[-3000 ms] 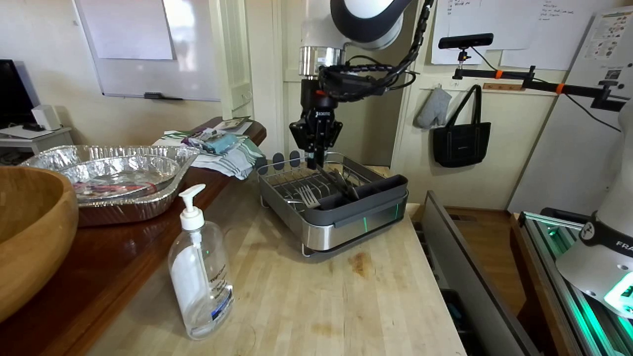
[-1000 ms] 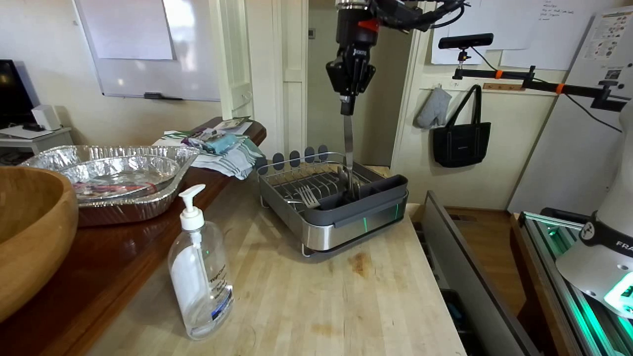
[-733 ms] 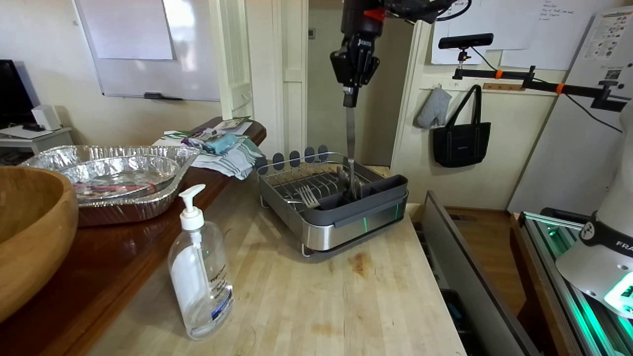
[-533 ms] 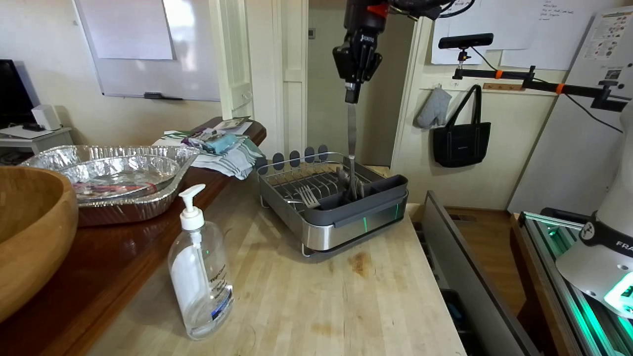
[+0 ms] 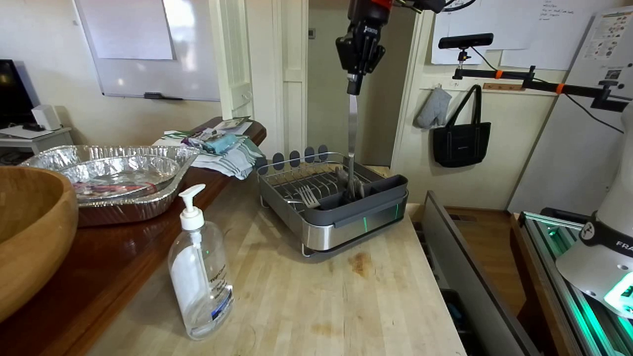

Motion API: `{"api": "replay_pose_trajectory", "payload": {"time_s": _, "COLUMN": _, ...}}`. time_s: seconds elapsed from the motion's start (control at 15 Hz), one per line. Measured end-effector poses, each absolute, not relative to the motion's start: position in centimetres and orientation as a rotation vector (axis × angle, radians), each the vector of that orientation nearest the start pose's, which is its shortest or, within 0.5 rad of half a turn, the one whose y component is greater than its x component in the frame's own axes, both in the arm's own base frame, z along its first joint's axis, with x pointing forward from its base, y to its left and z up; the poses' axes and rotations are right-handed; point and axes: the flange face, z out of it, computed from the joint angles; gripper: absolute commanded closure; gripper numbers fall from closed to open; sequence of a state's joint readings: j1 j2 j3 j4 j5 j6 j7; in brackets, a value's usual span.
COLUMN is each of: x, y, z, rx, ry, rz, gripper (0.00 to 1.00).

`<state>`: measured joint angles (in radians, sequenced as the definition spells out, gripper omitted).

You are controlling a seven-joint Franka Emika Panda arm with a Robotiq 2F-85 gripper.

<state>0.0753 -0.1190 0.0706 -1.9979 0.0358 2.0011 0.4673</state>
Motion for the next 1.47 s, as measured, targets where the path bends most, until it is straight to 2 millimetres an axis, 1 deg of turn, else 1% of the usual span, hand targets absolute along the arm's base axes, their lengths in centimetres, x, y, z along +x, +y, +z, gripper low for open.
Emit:
{"api": "replay_pose_trajectory", "payload": {"time_s": 0.33, "x": 52.6, "y": 7.8, "z": 53.4, "rx": -3.026, "ry": 0.52, "rz": -0.199, "gripper": 0.99}}
{"api": "replay_pose_trajectory", "payload": {"time_s": 0.47, "x": 52.5, "y": 7.7, "z": 53.5, "rx": -3.025, "ry": 0.521, "rz": -0.201, "gripper": 0.99}}
{"api": "replay_pose_trajectory", "payload": {"time_s": 0.53, "x": 52.5, "y": 7.7, "z": 53.4, "rx": -3.026, "ry": 0.521, "rz": -0.198, "gripper": 0.95}}
{"api": "replay_pose_trajectory", "payload": {"time_s": 0.6, "x": 52.5, "y": 7.7, "z": 53.3, "rx": -3.027, "ry": 0.521, "rz": -0.195, "gripper": 0.7}}
{"api": "replay_pose_trajectory", "payload": {"time_s": 0.67, "x": 52.5, "y": 7.7, "z": 53.1, "rx": -3.028, "ry": 0.521, "rz": -0.191, "gripper": 0.7}}
{"api": "replay_pose_trajectory", "payload": {"time_s": 0.73, "x": 52.5, "y": 7.8, "z": 53.0, "rx": -3.029, "ry": 0.521, "rz": -0.185, "gripper": 0.67}}
{"api": "replay_pose_trajectory", "payload": {"time_s": 1.0, "x": 52.9, "y": 7.9, "z": 51.5, "rx": -3.038, "ry": 0.51, "rz": -0.147, "gripper": 0.37}}
{"api": "replay_pose_trajectory", "payload": {"time_s": 1.07, "x": 53.2, "y": 8.0, "z": 50.9, "rx": -3.04, "ry": 0.502, "rz": -0.138, "gripper": 0.31}}
{"api": "replay_pose_trajectory", "payload": {"time_s": 1.27, "x": 54.3, "y": 8.1, "z": 49.1, "rx": -3.037, "ry": 0.468, "rz": -0.132, "gripper": 0.06}}
{"api": "replay_pose_trajectory", "payload": {"time_s": 1.33, "x": 54.8, "y": 8.2, "z": 48.4, "rx": -3.035, "ry": 0.457, "rz": -0.135, "gripper": 0.01}}
{"api": "replay_pose_trajectory", "payload": {"time_s": 1.47, "x": 55.8, "y": 8.3, "z": 46.9, "rx": -3.028, "ry": 0.438, "rz": -0.144, "gripper": 0.0}}
